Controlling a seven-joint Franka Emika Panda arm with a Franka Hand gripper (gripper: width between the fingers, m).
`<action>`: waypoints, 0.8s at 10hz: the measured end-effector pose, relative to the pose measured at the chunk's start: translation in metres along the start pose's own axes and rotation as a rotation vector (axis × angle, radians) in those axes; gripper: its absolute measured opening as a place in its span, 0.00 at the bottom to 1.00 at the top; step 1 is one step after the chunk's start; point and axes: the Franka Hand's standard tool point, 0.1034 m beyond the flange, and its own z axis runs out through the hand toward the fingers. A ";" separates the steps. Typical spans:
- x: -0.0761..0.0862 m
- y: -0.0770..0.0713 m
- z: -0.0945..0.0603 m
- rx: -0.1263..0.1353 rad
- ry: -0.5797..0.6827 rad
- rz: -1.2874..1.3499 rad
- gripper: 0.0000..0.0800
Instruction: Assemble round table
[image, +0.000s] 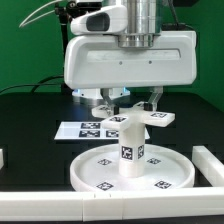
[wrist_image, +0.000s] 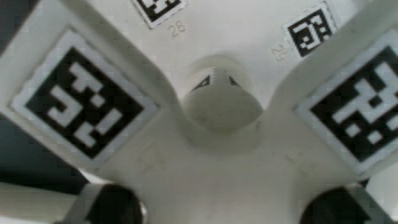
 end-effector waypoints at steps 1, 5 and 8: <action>0.000 -0.001 0.000 0.000 0.000 0.044 0.55; -0.001 -0.002 -0.005 0.005 -0.008 0.072 0.76; -0.001 -0.008 -0.032 0.032 -0.026 0.082 0.81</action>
Offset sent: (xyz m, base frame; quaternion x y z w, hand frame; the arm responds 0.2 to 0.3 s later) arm 0.0000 0.0000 0.0000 0.0000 0.0000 0.0000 1.0000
